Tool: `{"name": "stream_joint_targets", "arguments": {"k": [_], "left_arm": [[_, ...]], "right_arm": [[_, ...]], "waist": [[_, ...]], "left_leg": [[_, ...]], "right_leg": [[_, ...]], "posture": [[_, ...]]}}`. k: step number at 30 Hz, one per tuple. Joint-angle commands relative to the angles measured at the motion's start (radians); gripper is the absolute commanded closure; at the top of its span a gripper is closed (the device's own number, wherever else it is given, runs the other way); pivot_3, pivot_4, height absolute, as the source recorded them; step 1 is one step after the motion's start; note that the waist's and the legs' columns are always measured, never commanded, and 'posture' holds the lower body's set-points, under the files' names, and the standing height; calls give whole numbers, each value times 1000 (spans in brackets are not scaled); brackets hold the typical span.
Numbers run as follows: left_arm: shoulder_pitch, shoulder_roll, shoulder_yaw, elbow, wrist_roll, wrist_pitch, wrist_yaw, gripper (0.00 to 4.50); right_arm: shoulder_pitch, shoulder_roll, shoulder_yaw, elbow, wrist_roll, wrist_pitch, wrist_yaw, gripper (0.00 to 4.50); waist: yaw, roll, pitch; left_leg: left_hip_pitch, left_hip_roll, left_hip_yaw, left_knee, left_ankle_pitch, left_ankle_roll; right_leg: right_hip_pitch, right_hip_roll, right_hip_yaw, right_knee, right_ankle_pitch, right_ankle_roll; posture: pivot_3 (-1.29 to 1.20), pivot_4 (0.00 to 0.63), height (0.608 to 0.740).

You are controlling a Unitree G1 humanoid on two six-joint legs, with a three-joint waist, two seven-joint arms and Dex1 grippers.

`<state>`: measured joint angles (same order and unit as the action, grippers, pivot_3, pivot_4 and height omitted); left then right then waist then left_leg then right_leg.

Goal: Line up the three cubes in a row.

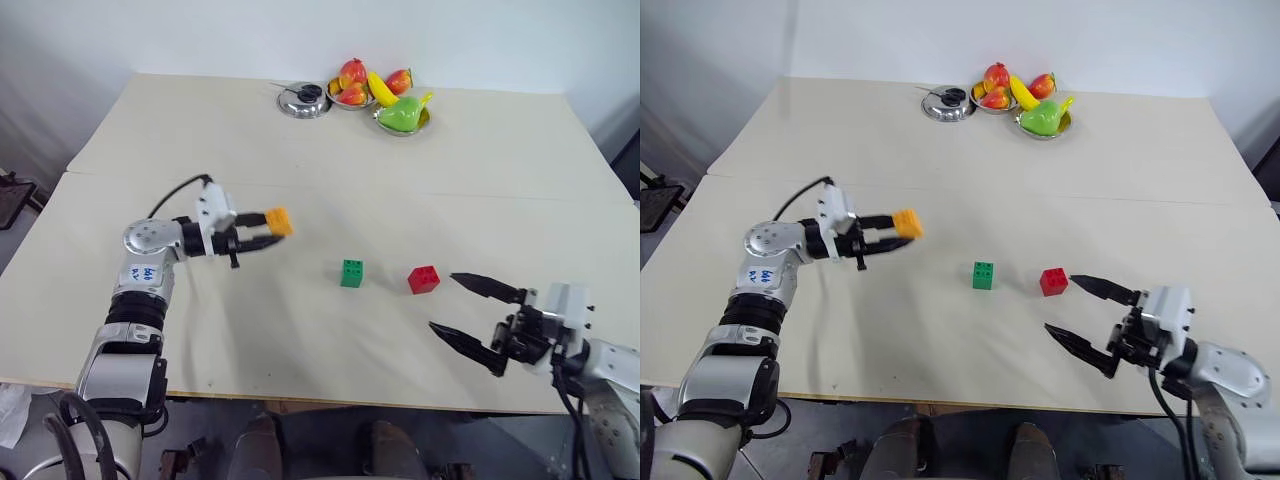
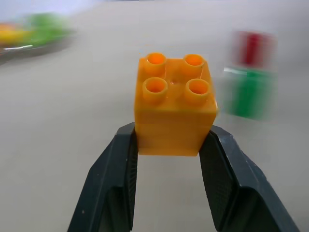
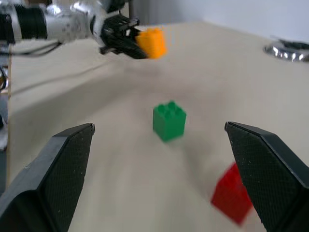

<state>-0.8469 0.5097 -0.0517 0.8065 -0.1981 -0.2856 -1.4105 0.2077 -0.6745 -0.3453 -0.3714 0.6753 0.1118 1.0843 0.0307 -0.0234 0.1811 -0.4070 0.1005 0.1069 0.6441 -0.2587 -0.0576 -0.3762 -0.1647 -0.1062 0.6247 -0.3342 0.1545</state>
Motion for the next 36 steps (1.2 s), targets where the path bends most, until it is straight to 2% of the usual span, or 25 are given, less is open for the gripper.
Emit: {"name": "stream_joint_targets", "arguments": {"k": [1, 6, 11, 27, 29, 35, 36], "left_arm": [[-64, -6, -59, 106, 53, -112, -145, 3040], [-162, -59, -99, 315, 137, -222, -108, 3040], [-227, -80, -113, 449, 223, -226, -7, 3040], [-220, -27, -82, 492, 283, -199, 35, 3040], [-222, -21, -89, 492, 292, -187, 21, 2277], [-212, -10, -36, 466, 250, -222, 17, 529], [-210, -3, -29, 461, 245, -226, 4, 529]], "right_arm": [[14, -20, -51, -31, 35, 2, 23, 0], [35, -15, -58, -43, 35, -1, 21, 0], [62, -3, -53, -79, 31, -2, -1, 0], [86, 12, -48, -107, 28, -7, -35, 0], [79, 10, -46, -103, 30, -5, -33, 0], [57, 11, -31, -91, 28, -2, -26, 0], [52, 11, -28, -89, 28, -1, -26, 0]], "waist": [[-1, 0, 0], [-4, 0, 0], [-4, -1, 1], [-6, -1, 1], [-8, -1, 1], [-7, -1, 1], [-6, -1, 1]], "left_leg": [[0, 0, 0, 0, 0, 0], [0, 0, -1, 2, 0, 0], [0, 0, -1, 2, 0, 1], [0, 1, -1, 3, 0, 1], [0, 1, -1, 3, 0, 1], [0, 1, -1, 2, 0, 1], [0, 1, -1, 2, 0, 1]], "right_leg": [[0, 0, 0, 0, 0, 0], [0, 0, 0, 1, 0, 0], [0, 0, 0, 1, 0, 0], [0, 0, 0, 2, 0, 0], [0, 0, 0, 3, 0, 0], [0, 0, 0, 3, 0, 0], [0, 0, 0, 3, 0, 0]], "posture": [[0, 150, 740], [0, 150, 740], [0, 150, 740], [0, 150, 740], [0, 150, 740], [0, 150, 740], [0, 150, 740]]}}
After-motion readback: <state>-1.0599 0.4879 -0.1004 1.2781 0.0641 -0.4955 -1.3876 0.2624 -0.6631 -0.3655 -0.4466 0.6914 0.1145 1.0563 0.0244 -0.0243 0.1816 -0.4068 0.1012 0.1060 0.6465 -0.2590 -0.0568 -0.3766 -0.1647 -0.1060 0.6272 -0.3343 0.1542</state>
